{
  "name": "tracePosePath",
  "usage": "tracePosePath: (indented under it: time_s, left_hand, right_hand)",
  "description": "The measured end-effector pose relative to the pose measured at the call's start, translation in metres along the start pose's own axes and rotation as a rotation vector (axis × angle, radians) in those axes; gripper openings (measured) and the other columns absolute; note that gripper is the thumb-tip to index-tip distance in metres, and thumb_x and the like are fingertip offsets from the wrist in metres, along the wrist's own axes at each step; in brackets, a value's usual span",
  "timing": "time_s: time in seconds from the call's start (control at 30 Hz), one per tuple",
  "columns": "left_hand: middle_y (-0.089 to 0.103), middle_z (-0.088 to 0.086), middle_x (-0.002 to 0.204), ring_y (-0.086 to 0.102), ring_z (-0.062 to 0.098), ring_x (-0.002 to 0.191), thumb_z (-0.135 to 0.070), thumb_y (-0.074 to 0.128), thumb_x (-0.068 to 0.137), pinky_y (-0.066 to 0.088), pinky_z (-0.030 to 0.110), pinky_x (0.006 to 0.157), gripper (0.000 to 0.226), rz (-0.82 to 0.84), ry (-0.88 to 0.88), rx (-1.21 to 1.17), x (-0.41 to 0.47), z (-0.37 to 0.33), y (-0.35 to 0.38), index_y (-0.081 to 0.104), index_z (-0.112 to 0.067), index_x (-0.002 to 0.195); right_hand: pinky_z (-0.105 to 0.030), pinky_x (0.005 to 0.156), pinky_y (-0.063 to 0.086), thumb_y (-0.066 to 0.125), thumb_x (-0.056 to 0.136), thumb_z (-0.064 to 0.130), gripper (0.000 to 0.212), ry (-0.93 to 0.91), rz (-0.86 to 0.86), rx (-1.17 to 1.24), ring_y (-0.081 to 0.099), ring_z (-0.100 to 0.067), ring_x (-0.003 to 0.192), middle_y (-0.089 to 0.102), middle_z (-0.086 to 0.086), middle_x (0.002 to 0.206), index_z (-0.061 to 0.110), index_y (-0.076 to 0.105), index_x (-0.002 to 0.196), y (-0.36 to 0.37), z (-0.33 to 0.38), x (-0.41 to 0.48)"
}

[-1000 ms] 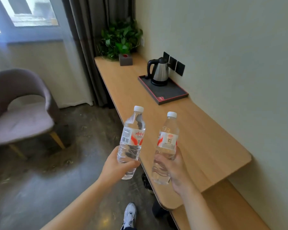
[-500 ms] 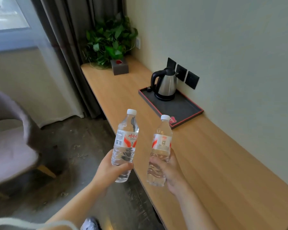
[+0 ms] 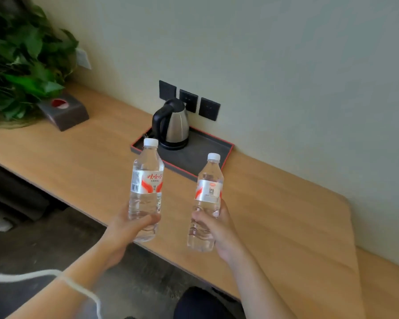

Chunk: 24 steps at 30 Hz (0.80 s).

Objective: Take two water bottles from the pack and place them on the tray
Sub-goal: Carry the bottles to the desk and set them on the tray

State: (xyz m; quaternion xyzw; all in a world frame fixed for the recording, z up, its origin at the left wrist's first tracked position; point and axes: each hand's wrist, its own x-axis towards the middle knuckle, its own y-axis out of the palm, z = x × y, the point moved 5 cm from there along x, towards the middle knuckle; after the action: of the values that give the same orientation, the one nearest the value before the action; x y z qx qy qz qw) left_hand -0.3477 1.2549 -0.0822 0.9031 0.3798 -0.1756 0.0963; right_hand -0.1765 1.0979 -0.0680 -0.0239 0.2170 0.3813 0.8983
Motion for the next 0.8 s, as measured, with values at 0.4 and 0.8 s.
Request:
tracePosePath:
  time_s: [0.4,0.8]
  left_hand:
    - [0.078,0.006,0.1,0.073,0.022,0.094,-0.024,0.087,0.061,0.055,0.035,0.085,0.05,0.289,-0.048,0.164,0.123,-0.031,0.018,0.07,-0.027,0.108]
    - [0.078,0.003,0.107,0.074,0.017,0.097,-0.021,0.09,0.06,0.056,0.025,0.078,0.058,0.427,-0.161,0.253,0.232,-0.03,0.045,0.069,-0.029,0.114]
  right_hand:
    - [-0.015,0.058,0.055,0.079,0.068,0.016,0.053,-0.027,-0.201,0.113,0.072,-0.005,0.073,0.073,0.007,0.084,0.03,0.056,0.114,-0.006,0.001,0.078]
    - [-0.04,0.088,0.058,0.083,0.068,0.014,0.068,-0.002,-0.313,0.095,0.072,-0.016,0.1,0.074,0.003,0.11,0.037,0.05,0.123,-0.024,0.009,0.178]
